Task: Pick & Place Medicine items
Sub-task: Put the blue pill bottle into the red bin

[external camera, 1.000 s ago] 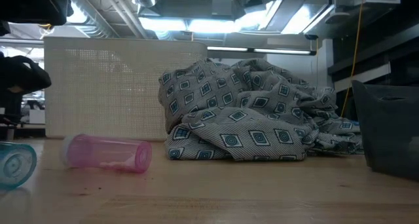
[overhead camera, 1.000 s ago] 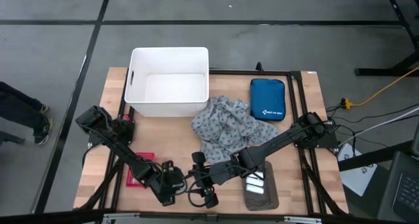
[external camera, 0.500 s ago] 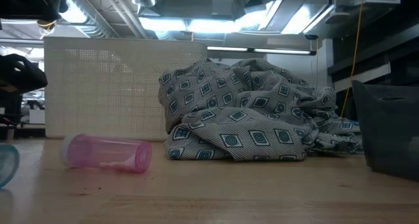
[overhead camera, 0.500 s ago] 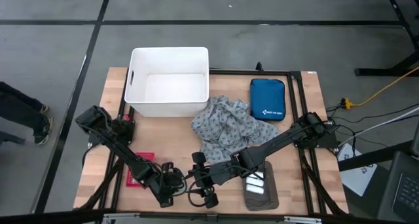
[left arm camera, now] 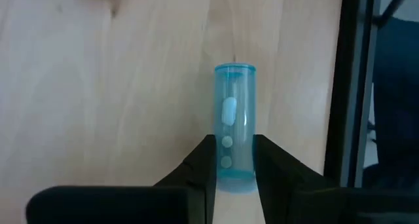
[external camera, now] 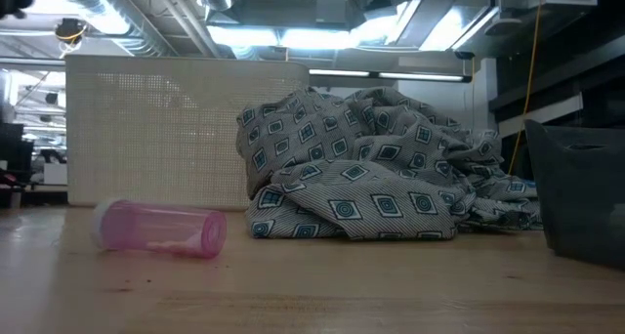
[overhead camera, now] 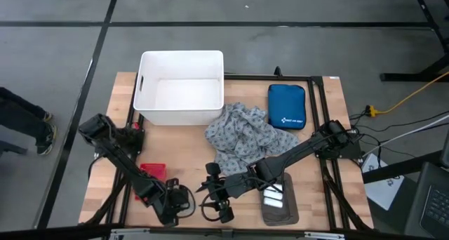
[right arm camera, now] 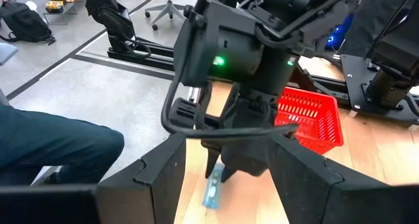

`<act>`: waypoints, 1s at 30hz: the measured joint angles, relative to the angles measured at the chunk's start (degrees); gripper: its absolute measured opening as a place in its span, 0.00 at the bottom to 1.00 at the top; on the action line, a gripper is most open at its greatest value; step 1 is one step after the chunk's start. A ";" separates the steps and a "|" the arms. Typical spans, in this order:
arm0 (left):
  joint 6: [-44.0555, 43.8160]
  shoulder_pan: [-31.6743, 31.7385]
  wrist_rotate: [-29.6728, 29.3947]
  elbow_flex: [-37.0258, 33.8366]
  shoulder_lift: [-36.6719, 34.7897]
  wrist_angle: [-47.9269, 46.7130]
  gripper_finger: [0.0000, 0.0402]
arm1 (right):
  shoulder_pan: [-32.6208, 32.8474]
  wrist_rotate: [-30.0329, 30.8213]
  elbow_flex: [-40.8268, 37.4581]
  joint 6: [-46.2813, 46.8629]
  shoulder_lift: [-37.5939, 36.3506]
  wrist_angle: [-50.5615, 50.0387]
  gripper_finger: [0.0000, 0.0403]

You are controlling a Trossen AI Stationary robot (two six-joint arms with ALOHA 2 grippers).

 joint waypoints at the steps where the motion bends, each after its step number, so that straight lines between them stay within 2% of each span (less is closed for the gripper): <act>1: -0.60 -0.37 0.08 0.02 -0.02 -0.45 0.18 | 0.00 0.00 0.00 0.00 0.00 0.00 0.52; 9: -1.88 -1.28 0.00 0.00 0.02 -2.32 0.18 | 0.00 0.00 0.00 0.01 0.00 0.00 0.52; 14: -2.31 -0.51 -0.07 -0.07 0.07 -5.74 0.22 | 0.00 0.00 0.00 0.24 0.00 0.00 0.52; 24: -2.85 -0.27 -1.15 -0.15 0.24 -5.63 0.31 | 0.00 0.00 0.00 0.26 0.00 0.00 0.52; 30: -2.41 -0.23 -1.87 -0.15 0.24 -5.63 0.31 | 0.00 0.00 0.00 0.35 0.00 0.00 0.52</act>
